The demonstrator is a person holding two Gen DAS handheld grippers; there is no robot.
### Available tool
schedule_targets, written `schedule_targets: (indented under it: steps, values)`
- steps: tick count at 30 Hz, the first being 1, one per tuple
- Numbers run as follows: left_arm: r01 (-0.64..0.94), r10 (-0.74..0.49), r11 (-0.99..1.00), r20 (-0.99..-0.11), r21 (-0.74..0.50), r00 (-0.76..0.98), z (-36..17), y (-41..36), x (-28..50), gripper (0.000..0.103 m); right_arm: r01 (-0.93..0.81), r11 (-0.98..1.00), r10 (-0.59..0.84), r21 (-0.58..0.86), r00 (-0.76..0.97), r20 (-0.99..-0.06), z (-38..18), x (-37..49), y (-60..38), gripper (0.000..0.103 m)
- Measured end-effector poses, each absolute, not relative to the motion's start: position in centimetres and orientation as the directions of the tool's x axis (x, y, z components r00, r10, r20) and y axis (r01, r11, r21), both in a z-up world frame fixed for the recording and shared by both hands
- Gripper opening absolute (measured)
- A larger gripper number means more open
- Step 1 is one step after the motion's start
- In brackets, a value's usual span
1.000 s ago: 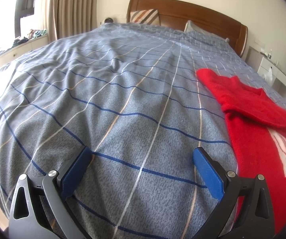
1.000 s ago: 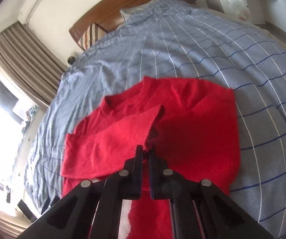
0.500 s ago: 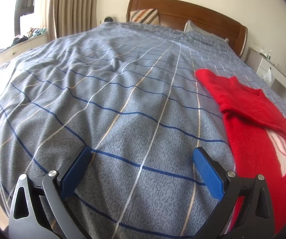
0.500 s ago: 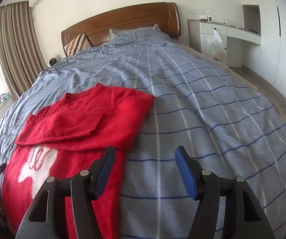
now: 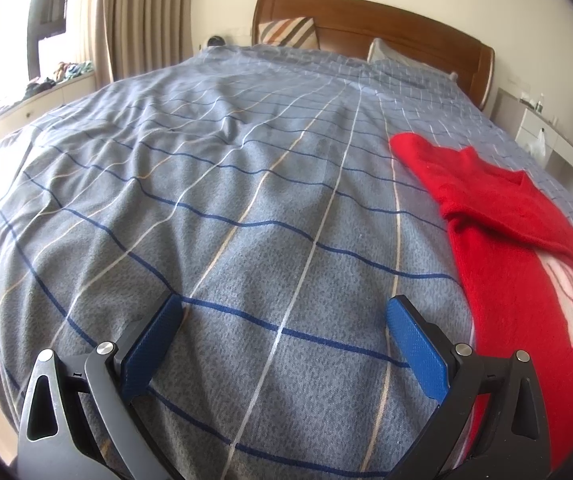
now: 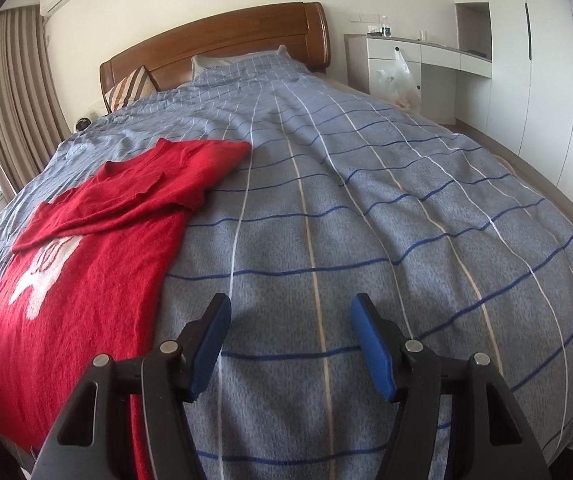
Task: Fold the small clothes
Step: 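Fold the sweater side inward over the body and release the right gripper, then move both grippers to the sweater hem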
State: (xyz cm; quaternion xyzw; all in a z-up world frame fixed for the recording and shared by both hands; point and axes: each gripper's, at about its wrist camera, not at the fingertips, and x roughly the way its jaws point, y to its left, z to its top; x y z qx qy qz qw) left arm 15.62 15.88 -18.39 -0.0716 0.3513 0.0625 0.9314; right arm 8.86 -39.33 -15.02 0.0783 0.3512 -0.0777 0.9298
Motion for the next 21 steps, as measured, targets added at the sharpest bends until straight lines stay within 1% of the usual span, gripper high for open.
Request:
schedule_targets:
  steps: [1,6,8,10,17,19,21]
  values:
    - [-0.167,0.066,0.982,-0.663,-0.09,0.745,-18.4,15.9,15.6,0.102,0.197,0.977,-0.091,0.086,0.743,-0.663,-15.1,8.8,-39.0,0.067]
    - [-0.166,0.065,0.982,-0.663,-0.091,0.746,-18.4,15.9,15.6,0.102,0.195,0.978,-0.101,0.071,0.748,-0.656,-16.1,8.3,-38.7,0.069]
    - [-0.167,0.065,0.982,-0.663,-0.091,0.745,-18.4,15.8,15.6,0.102,0.204,0.976,-0.106,0.075,0.75,-0.653,-16.3,8.1,-38.8,0.073]
    - [-0.166,0.067,0.982,-0.665,-0.088,0.744,-18.5,15.7,15.7,0.102,0.208,0.975,-0.106,0.08,0.751,-0.652,-16.5,8.1,-38.8,0.074]
    - [-0.16,0.06,0.983,-0.67,-0.088,0.74,-18.5,15.5,15.7,0.102,0.203,0.975,-0.095,0.089,0.745,-0.66,-16.2,8.1,-39.2,0.075]
    - [-0.134,0.024,0.985,-0.684,-0.109,0.729,-17.7,15.6,15.1,0.102,0.193,0.976,-0.073,0.105,0.736,-0.673,-15.5,8.0,-39.3,0.075]
    - [-0.064,-0.073,0.982,-0.676,-0.175,0.733,-16.6,15.7,13.2,0.102,0.131,0.984,-0.015,0.122,0.741,-0.672,-13.9,7.6,-39.2,0.075]
